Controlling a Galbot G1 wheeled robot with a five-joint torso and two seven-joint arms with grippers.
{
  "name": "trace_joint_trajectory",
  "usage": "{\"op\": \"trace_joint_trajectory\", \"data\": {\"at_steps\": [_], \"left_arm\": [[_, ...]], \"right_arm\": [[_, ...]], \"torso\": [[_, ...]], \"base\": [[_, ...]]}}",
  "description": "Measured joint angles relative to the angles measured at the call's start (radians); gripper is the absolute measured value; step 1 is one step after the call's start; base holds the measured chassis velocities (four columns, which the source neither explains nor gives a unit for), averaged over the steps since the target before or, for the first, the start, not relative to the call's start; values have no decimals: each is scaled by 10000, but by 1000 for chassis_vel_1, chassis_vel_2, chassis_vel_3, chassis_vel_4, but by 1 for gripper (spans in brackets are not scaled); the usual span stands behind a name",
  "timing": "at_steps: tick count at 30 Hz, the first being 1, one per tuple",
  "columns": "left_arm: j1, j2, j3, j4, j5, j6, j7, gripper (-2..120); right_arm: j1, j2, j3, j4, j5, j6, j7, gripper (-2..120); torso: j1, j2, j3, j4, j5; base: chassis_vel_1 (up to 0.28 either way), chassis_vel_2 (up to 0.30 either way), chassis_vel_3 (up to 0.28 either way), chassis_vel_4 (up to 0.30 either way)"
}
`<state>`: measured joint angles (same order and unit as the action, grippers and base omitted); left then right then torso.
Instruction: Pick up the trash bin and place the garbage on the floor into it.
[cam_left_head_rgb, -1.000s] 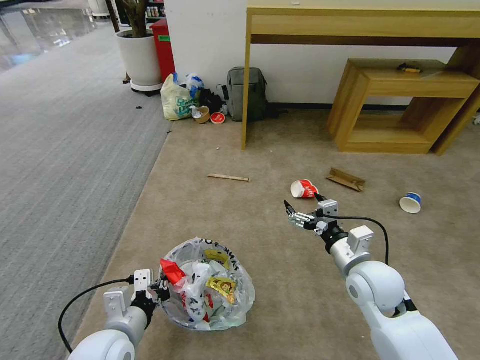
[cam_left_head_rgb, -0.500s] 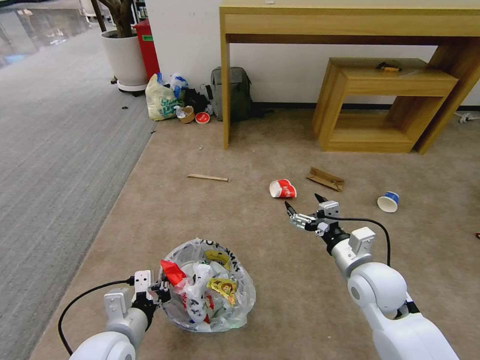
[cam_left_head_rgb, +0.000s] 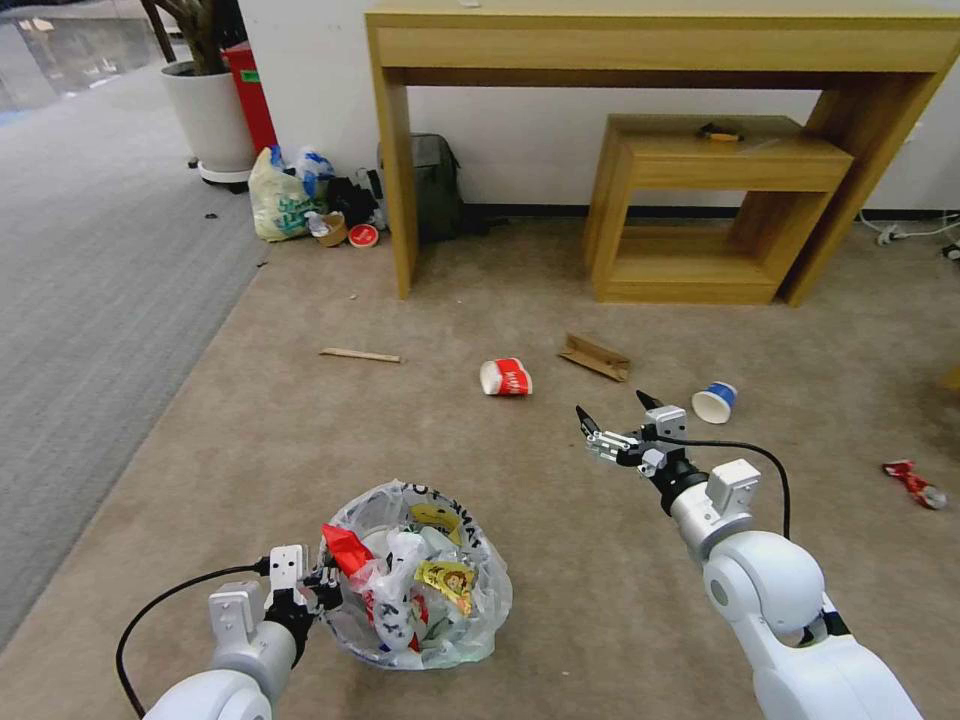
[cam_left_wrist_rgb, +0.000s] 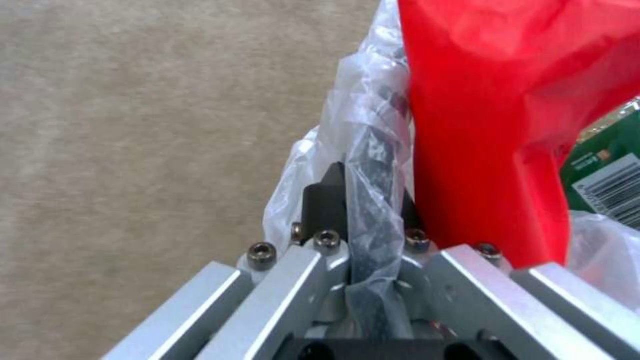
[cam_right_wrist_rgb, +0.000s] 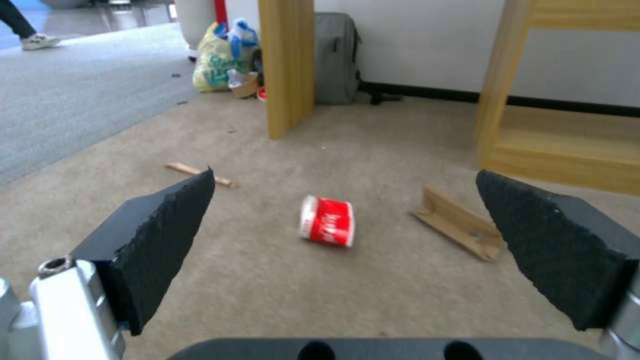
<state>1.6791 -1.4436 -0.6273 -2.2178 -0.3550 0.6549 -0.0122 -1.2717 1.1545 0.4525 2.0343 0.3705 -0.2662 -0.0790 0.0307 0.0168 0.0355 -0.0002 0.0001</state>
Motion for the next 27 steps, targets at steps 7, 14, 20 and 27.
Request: {"op": "trace_joint_trajectory", "data": {"at_steps": [7,14,20,27], "left_arm": [[50,9,7,-29,4,-20,4,0],[145,-3,41,-66,83,-62,16,0],[233,-53,84,-116,170,-90,61,0],[344,-90,105,-153,219,-162,71,0]], "right_arm": [[-81,3,50,72,-9,0,-21,100],[-242,29,169,172,-36,5,-51,100],[-337,30,255,263,-36,18,-62,100],[-548,117,330,349,-84,83,-82,100]], "torso": [[-1,0,-1,0,-7],[-1,0,-1,0,-2],[-1,1,-1,0,-2],[-1,0,-1,0,-4]], "base": [[-223,-236,217,234],[-245,-231,241,241],[-251,-238,239,240],[-248,-246,233,251]]}}
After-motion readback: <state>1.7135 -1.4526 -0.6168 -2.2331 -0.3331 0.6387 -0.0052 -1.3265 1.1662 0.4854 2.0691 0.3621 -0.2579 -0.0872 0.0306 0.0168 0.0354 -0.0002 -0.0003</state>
